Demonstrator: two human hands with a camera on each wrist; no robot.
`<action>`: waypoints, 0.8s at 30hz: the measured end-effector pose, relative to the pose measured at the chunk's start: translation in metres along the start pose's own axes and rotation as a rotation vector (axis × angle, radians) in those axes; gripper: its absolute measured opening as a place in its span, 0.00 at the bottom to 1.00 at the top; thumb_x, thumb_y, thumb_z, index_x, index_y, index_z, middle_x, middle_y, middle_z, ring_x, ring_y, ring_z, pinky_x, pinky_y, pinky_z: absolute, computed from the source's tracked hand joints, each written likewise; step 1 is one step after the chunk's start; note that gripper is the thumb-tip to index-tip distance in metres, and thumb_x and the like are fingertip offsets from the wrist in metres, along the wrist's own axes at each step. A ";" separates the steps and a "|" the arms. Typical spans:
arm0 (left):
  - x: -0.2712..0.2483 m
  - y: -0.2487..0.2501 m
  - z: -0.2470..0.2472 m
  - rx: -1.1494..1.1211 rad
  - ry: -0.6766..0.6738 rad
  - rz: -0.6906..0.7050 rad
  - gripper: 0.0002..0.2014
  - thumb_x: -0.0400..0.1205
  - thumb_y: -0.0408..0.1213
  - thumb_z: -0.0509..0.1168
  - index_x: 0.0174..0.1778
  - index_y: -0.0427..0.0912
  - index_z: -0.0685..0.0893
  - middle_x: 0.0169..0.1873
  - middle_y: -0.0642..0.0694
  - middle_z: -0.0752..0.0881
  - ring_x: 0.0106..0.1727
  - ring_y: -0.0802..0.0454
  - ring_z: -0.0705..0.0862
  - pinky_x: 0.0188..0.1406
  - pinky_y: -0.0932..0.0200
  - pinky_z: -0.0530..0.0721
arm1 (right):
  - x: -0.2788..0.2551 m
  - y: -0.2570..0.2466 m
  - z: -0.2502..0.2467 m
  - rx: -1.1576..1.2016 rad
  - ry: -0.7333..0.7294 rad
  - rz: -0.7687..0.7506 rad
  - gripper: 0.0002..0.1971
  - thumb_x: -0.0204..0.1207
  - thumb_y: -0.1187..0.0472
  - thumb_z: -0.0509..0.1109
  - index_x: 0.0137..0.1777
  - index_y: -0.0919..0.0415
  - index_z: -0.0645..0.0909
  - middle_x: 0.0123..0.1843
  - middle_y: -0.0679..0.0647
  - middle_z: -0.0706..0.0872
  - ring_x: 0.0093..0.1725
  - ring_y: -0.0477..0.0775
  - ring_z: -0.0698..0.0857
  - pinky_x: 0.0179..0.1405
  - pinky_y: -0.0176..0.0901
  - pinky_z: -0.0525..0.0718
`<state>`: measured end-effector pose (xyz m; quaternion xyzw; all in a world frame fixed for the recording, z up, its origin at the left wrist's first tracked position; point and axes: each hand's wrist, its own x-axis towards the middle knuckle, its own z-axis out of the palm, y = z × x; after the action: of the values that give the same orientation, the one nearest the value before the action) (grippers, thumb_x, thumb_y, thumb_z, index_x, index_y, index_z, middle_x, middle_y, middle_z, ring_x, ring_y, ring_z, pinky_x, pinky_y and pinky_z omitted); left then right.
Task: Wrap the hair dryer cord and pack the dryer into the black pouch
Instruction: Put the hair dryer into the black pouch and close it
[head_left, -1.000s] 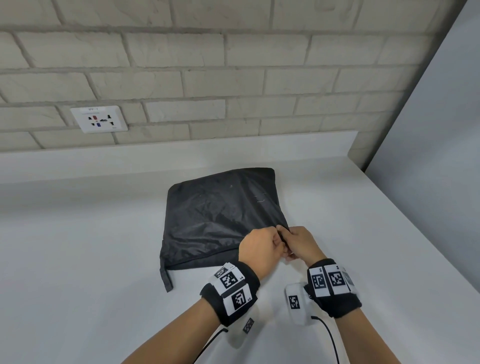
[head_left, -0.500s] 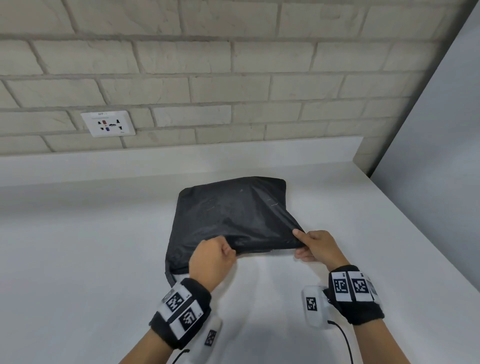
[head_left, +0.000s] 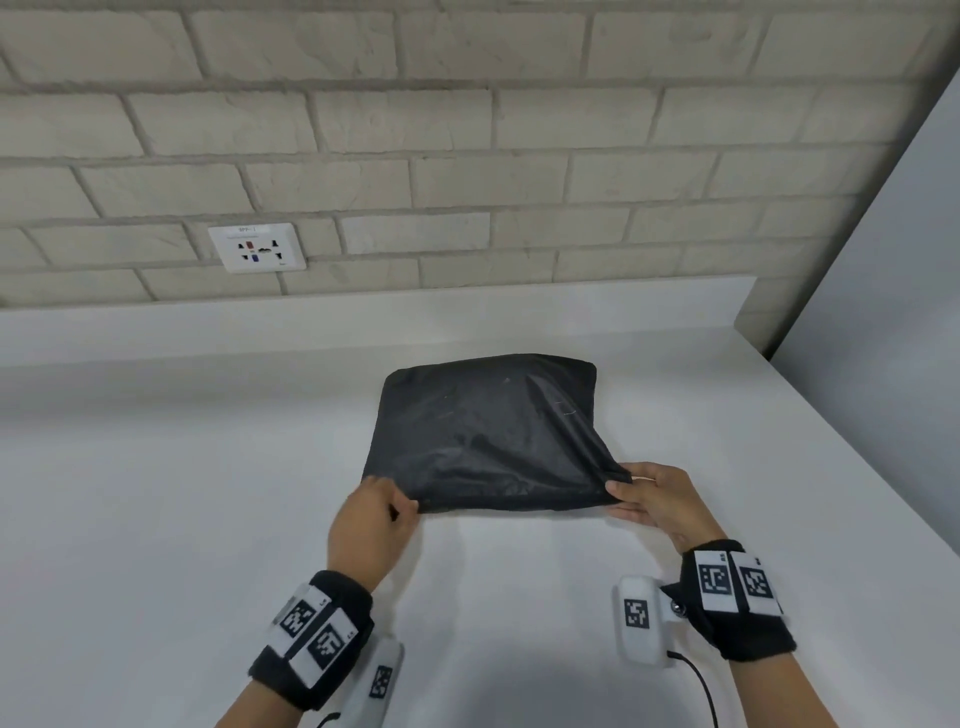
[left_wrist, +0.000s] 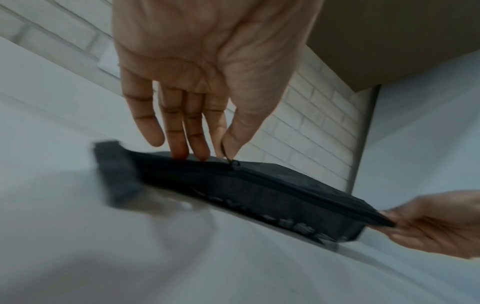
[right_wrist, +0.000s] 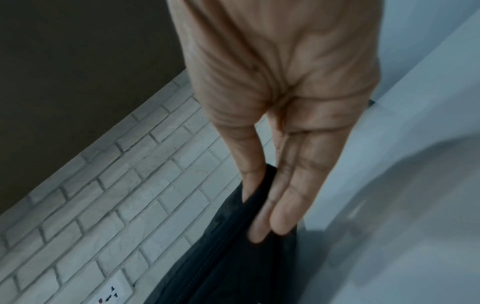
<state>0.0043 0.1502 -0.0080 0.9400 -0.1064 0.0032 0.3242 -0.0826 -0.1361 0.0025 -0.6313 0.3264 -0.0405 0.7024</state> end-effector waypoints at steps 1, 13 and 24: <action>0.001 -0.008 -0.007 0.016 0.008 -0.026 0.13 0.78 0.37 0.65 0.27 0.46 0.74 0.36 0.49 0.77 0.34 0.52 0.77 0.28 0.64 0.67 | 0.001 0.000 -0.002 0.007 0.010 0.000 0.14 0.71 0.76 0.70 0.55 0.67 0.78 0.43 0.60 0.86 0.39 0.56 0.87 0.29 0.33 0.88; 0.008 -0.042 -0.031 0.085 0.043 -0.233 0.07 0.77 0.33 0.65 0.34 0.35 0.80 0.30 0.42 0.84 0.37 0.41 0.80 0.36 0.57 0.71 | 0.015 -0.004 0.000 -0.003 0.043 -0.022 0.15 0.71 0.77 0.70 0.56 0.67 0.78 0.43 0.63 0.86 0.34 0.53 0.88 0.27 0.34 0.87; 0.005 -0.037 -0.032 0.054 0.031 -0.213 0.12 0.76 0.31 0.65 0.26 0.40 0.73 0.26 0.47 0.78 0.34 0.45 0.77 0.36 0.57 0.70 | 0.011 -0.012 0.011 -0.222 0.114 -0.138 0.13 0.71 0.76 0.71 0.56 0.69 0.80 0.48 0.66 0.84 0.34 0.54 0.84 0.26 0.30 0.86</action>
<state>0.0183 0.1972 -0.0051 0.9541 -0.0009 -0.0138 0.2991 -0.0645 -0.1339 0.0086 -0.7228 0.3238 -0.0882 0.6042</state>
